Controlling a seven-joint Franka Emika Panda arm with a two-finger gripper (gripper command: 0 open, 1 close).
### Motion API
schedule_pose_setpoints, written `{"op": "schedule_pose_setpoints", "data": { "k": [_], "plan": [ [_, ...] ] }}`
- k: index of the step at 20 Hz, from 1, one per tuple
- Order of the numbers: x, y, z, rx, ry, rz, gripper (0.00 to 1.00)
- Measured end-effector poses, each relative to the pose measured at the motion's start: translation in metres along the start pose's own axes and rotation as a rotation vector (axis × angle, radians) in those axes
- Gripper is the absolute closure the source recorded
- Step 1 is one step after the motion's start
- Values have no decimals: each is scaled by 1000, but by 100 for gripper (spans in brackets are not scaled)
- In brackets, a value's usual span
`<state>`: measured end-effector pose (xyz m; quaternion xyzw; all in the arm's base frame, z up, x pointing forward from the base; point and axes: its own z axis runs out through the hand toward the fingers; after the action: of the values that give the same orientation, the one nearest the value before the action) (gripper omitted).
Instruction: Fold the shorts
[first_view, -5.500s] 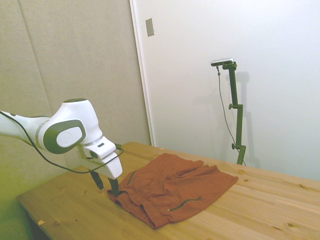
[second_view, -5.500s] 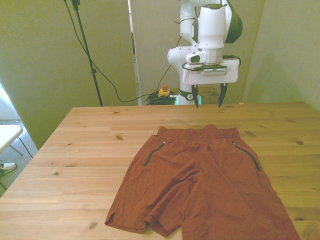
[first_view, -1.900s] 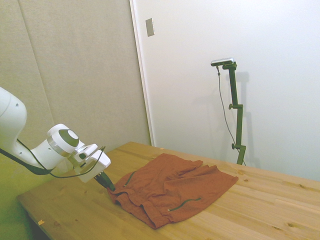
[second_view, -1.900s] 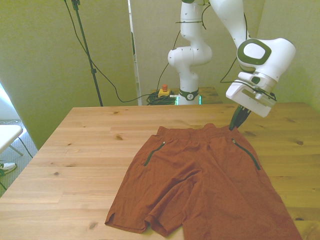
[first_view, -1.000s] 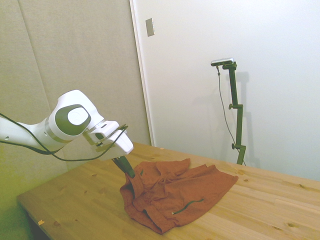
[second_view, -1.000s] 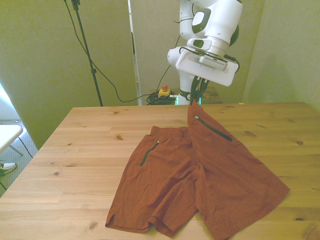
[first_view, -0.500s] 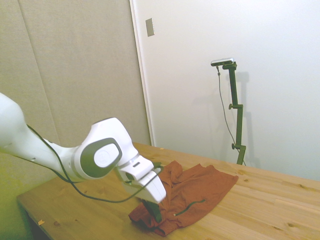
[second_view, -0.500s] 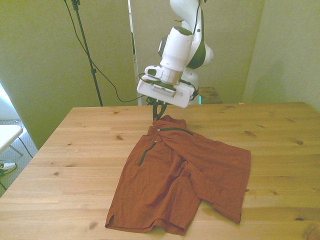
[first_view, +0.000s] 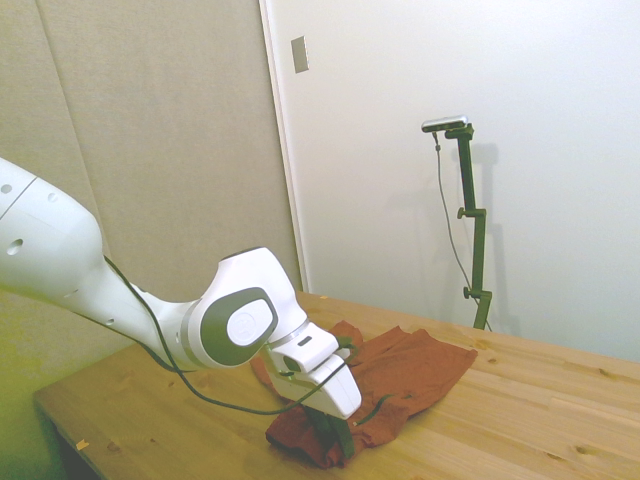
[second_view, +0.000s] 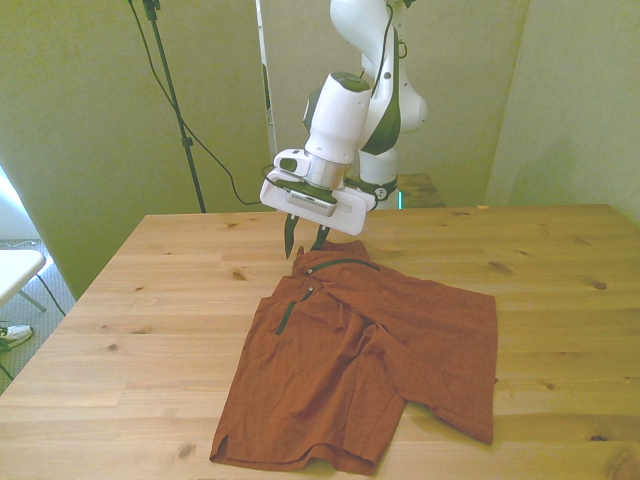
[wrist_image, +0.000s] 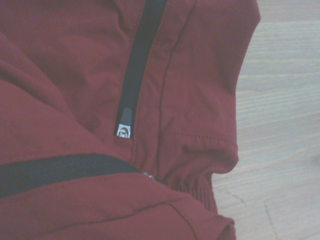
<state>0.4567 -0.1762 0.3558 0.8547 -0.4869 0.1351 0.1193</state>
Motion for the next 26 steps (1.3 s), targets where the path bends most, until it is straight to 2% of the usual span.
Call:
{"op": "schedule_pose_setpoints", "data": {
  "k": [3, 5, 9, 11, 13, 18, 21, 24, 26],
  "plan": [
    [-3, -3, -9, 8, 5, -7, 0],
    [-5, -2, -28, 15, 17, -13, 0],
    [-17, 4, -102, 50, 80, -45, 0],
    [-35, -4, -137, 87, 127, -107, 0],
    [-64, -28, -151, 130, 174, -206, 0],
    [-163, -93, -123, 213, 327, -492, 0],
    [-198, -119, -115, 274, 432, -620, 0],
    [-209, -135, -113, 303, 531, -672, 0],
    [-217, -142, -101, 317, 543, -681, 0]
  ]
}}
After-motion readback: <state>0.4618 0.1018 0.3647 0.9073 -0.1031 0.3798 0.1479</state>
